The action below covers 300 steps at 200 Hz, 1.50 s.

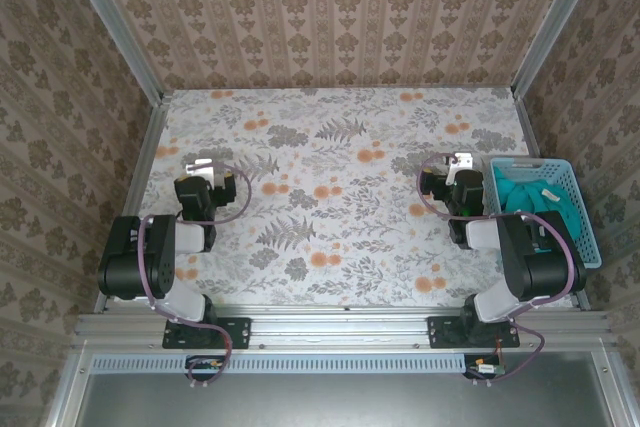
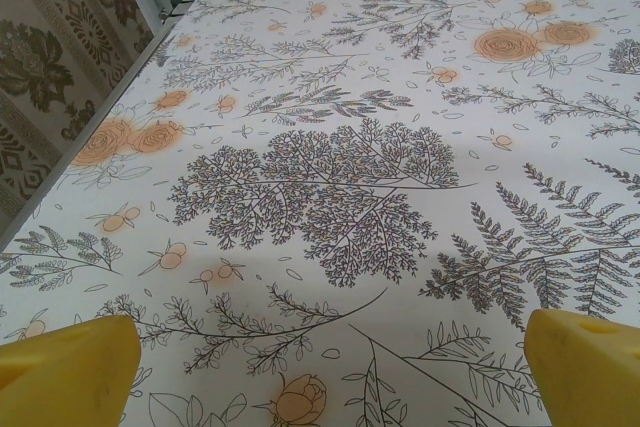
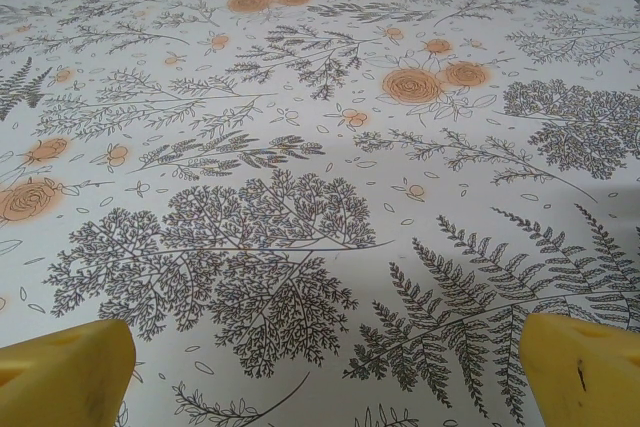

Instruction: Fold the inside-out t-shirt

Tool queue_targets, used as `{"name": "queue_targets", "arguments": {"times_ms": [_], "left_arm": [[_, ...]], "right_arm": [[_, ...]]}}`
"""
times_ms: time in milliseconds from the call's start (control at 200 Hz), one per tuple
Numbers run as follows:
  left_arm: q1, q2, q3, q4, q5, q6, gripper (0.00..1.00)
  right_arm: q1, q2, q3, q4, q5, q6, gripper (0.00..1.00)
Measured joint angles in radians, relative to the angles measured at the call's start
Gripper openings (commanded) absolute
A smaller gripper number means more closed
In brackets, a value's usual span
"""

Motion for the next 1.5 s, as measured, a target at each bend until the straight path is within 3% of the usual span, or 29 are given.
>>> {"name": "queue_targets", "arguments": {"times_ms": [830, 1015, 1180, 1315, 1500], "left_arm": [[-0.006, -0.024, -0.001, -0.016, -0.003, 0.006, 1.00], [-0.024, -0.213, -0.025, -0.068, -0.011, 0.011, 1.00], [-0.047, -0.469, -0.018, -0.243, -0.015, 0.006, 1.00], [-0.055, -0.655, 0.041, -0.449, -0.001, -0.051, 1.00], [-0.061, -0.809, 0.214, -0.730, 0.108, -0.193, 1.00]], "right_arm": [[0.000, -0.002, 0.000, 0.000, -0.011, -0.006, 1.00], [0.023, -0.085, -0.011, -0.014, -0.026, -0.035, 1.00], [0.110, -0.287, -0.011, -0.108, -0.017, -0.093, 1.00], [0.160, -0.468, 0.072, -0.340, -0.023, -0.081, 1.00], [0.161, -0.673, 0.297, -0.694, -0.006, 0.110, 1.00]]}}
